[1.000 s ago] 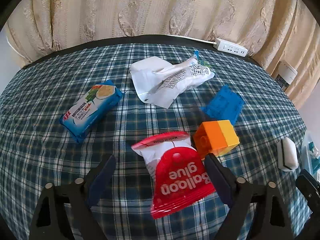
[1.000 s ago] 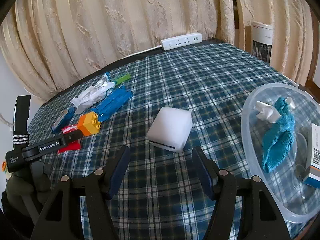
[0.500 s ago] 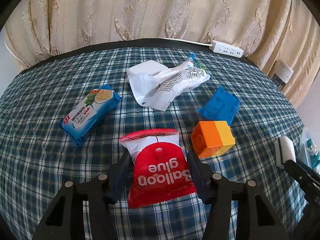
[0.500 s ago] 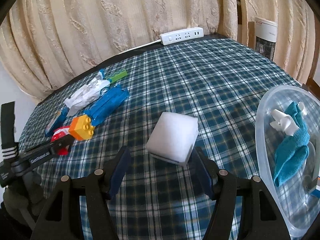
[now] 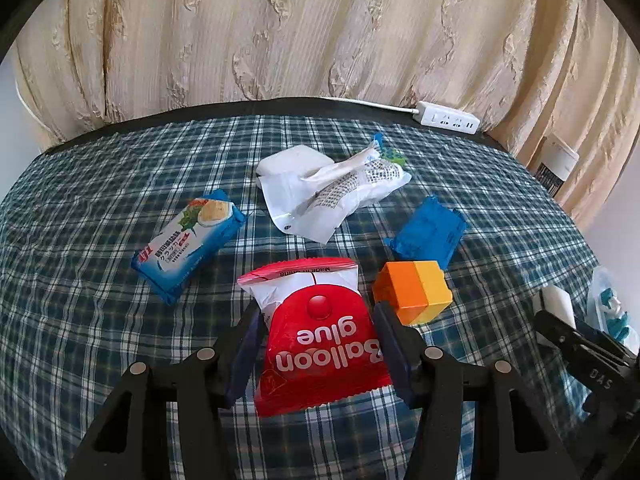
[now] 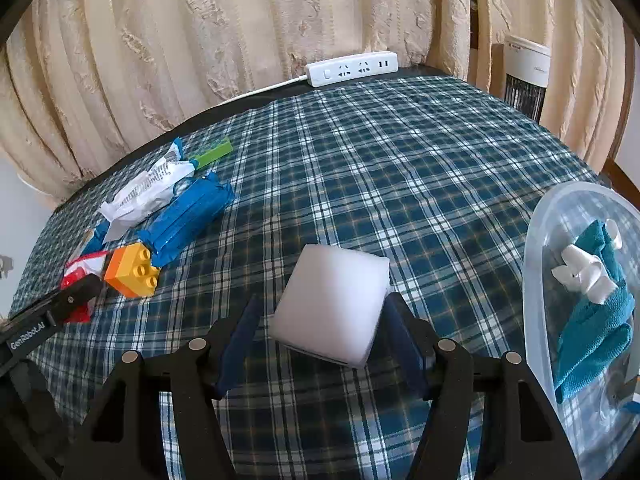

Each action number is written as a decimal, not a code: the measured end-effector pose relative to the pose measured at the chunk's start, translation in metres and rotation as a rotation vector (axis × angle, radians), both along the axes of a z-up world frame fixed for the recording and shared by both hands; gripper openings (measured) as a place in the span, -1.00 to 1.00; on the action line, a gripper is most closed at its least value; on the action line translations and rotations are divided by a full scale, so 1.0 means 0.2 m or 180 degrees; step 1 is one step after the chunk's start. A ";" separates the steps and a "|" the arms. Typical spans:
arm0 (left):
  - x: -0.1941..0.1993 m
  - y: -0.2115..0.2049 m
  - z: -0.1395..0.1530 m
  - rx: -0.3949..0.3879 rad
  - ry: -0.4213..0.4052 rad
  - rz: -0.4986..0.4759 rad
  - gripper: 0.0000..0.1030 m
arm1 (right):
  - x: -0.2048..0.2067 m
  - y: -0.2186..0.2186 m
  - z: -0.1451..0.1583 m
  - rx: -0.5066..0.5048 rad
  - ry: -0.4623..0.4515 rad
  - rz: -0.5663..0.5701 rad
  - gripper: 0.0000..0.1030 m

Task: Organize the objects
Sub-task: 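Grasp the white sponge block with the right tool while the left tool grasps the red Balloon glue packet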

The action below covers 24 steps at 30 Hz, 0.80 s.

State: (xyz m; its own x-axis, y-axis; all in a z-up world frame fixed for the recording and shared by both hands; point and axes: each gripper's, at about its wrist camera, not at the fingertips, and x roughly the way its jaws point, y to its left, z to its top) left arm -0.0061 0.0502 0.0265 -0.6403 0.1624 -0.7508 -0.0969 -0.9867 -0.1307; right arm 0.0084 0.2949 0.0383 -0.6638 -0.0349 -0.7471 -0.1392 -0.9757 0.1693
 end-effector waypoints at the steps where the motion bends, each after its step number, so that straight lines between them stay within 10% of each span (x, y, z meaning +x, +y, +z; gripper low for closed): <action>1: 0.00 0.00 0.00 0.0008 0.0001 -0.0003 0.14 | 0.00 0.00 0.00 0.0020 -0.0003 0.0002 0.27; 24: 0.03 0.02 0.02 0.0052 0.0040 -0.0067 0.14 | 0.11 -0.04 0.14 0.0089 0.0228 0.0013 -0.04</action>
